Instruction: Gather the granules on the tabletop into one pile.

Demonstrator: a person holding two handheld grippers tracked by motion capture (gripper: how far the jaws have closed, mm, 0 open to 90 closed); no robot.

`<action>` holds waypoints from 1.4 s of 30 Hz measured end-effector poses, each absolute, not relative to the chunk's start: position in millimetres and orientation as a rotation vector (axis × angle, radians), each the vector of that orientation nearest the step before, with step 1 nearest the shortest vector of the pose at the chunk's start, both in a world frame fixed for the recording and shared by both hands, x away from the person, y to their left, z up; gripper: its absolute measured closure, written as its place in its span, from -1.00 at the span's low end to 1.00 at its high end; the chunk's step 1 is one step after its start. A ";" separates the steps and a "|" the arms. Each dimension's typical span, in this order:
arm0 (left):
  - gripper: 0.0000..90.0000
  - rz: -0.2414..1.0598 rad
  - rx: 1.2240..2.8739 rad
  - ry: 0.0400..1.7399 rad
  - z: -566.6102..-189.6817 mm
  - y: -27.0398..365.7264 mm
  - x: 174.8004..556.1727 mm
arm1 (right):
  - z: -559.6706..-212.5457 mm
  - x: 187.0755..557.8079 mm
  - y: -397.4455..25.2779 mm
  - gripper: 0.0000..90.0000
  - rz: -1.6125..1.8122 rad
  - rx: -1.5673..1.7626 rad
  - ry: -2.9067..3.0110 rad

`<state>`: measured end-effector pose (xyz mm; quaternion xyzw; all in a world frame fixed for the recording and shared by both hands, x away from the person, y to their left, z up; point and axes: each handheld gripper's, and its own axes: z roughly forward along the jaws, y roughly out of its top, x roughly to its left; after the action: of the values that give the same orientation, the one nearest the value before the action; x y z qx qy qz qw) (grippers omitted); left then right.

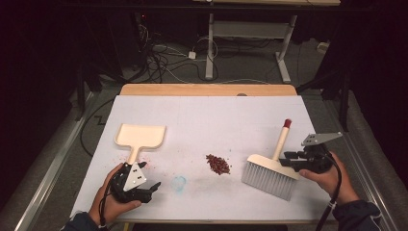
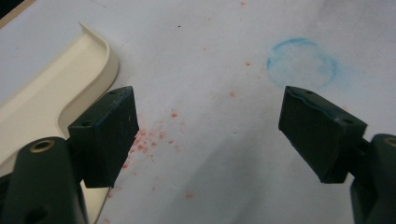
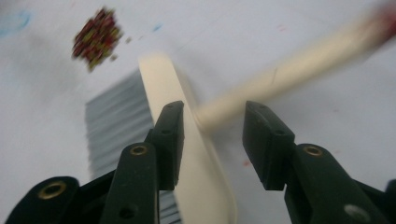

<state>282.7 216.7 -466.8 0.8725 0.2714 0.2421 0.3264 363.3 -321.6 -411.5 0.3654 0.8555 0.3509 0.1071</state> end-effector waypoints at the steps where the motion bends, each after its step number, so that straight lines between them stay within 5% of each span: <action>1: -0.57 0.634 2.288 0.710 -467.0 216.4 282.8 | -411.4 369.5 -325.0 0.33 1.059 1.103 2.496; 12: -0.57 0.631 2.296 0.703 -467.7 216.1 282.4 | -447.9 401.7 -316.2 0.14 0.901 1.560 2.234; 42: -0.56 0.628 2.295 0.693 -467.4 216.0 281.9 | -457.4 453.3 -258.9 0.21 0.664 1.513 2.199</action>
<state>281.9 216.0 -467.4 0.8756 0.2646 0.2395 0.3254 453.3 -258.9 -457.4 0.5396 0.7842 0.2367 0.1944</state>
